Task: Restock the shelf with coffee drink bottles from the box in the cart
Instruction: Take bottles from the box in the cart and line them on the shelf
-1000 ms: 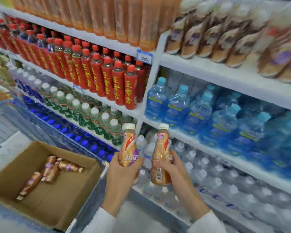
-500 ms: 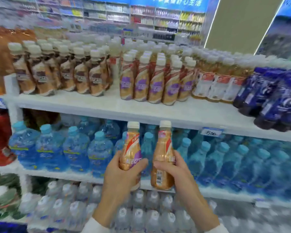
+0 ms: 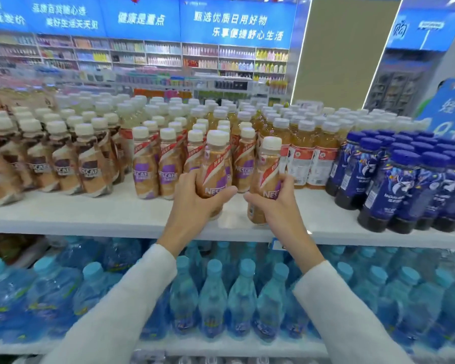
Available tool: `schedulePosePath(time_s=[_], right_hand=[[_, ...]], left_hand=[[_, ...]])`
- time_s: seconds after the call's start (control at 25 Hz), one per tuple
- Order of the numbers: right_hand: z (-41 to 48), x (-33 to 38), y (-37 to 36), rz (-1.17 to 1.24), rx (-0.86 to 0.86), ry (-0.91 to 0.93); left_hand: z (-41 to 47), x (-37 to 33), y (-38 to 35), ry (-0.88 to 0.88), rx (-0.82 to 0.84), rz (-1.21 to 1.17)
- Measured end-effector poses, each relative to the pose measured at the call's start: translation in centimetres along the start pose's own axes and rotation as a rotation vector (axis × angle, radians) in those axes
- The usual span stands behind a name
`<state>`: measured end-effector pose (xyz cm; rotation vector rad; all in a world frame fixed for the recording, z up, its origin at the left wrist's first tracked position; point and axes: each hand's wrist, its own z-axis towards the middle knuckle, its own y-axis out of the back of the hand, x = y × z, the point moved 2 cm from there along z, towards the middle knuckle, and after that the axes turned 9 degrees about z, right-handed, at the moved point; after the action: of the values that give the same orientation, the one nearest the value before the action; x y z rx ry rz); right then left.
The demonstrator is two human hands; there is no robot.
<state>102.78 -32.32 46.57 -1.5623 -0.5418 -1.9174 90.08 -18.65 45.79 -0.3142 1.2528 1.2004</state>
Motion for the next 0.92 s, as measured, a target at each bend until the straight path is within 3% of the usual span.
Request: schedulePosePath(time_s=[0.28, 0.48, 0.64, 0.92], right_hand=[[1.6, -2.9, -0.2, -0.063, 0.032, 0.020], [1.6, -2.7, 2.1, -0.161, 0.140, -0.037], [1.0, -2.5, 2.3, -0.239, 0.007, 0.023], [-0.5, -3.3, 0.8, -0.324, -0.181, 0.063]], left_hand=[[1.2, 2.2, -0.9, -0.025, 0.090, -0.004], [-0.1, 2.6, -0.9, 0.036, 0.001, -0.076], [-0.5, 3.2, -0.6, 0.078, -0.076, -0.017], [-0.7, 3.4, -0.6, 0.055, -0.009, -0.029]])
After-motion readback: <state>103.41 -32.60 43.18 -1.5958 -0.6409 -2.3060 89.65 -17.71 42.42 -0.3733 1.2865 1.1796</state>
